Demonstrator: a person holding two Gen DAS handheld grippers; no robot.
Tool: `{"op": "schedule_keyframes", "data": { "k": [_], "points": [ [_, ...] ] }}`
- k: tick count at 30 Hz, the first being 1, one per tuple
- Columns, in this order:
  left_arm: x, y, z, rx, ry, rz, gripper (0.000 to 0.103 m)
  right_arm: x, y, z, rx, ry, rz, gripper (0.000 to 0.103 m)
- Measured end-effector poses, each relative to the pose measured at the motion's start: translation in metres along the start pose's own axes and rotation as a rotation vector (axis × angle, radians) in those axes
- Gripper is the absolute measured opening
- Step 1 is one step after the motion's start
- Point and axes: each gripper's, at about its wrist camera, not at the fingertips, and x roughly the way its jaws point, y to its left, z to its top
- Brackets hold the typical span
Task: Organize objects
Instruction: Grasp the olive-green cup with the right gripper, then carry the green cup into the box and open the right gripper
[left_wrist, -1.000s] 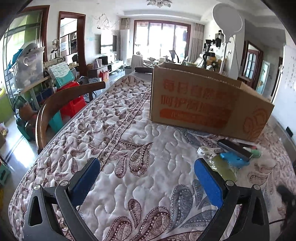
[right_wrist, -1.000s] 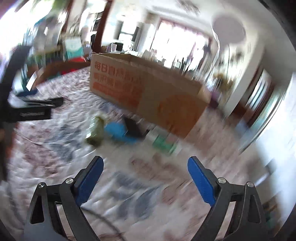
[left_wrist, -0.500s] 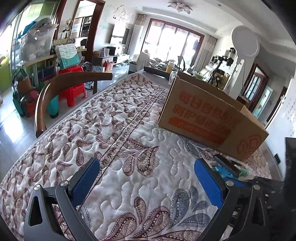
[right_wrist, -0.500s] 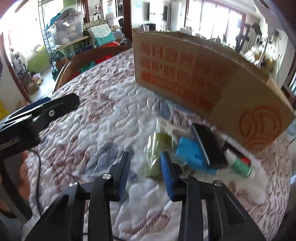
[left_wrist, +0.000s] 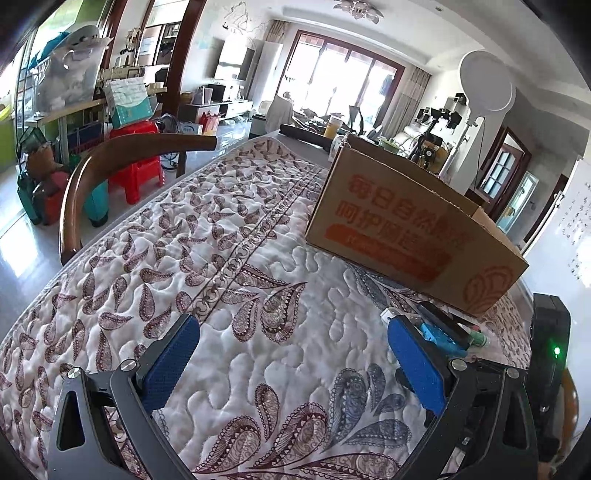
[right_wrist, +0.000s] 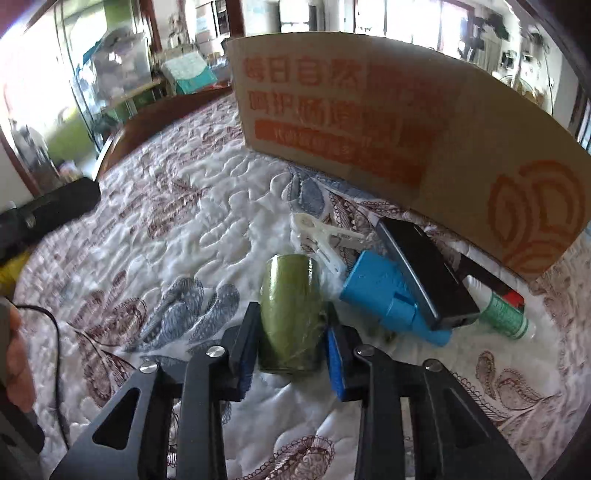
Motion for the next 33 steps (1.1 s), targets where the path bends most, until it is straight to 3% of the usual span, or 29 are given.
{"op": "schedule_keyframes", "data": {
  "k": [4,6,11,14,16,22,27,29,33],
  "points": [
    [0.004,-0.003,-0.002,0.012,0.015,0.006,0.102,-0.001,0.000,-0.004,-0.004,-0.021,0.004,0.103],
    [0.005,-0.004,-0.003,0.015,0.022,0.005,0.102,-0.007,0.000,-0.005,0.009,-0.038,0.047,0.103],
    [0.009,-0.006,-0.005,0.016,0.048,-0.010,0.102,-0.054,-0.007,0.010,0.046,-0.178,0.104,0.103],
    [0.014,-0.012,-0.010,0.033,0.082,-0.025,0.102,-0.091,-0.015,0.036,0.037,-0.267,0.063,0.103],
    [0.019,-0.020,-0.014,0.063,0.110,-0.028,0.102,-0.108,-0.023,0.061,0.019,-0.304,-0.044,0.103],
    [0.031,-0.047,-0.031,0.198,0.171,-0.005,0.102,-0.103,-0.070,0.123,0.109,-0.260,-0.202,0.103],
    [0.048,-0.064,-0.046,0.274,0.256,-0.003,0.102,-0.072,-0.107,0.143,0.183,-0.166,-0.274,0.103],
    [0.051,-0.069,-0.051,0.311,0.256,0.017,0.102,-0.062,-0.120,0.145,0.206,-0.143,-0.293,0.103],
    [0.055,-0.078,-0.057,0.381,0.254,0.059,0.103,-0.055,-0.123,0.144,0.228,-0.181,-0.285,0.103]
  ]
}}
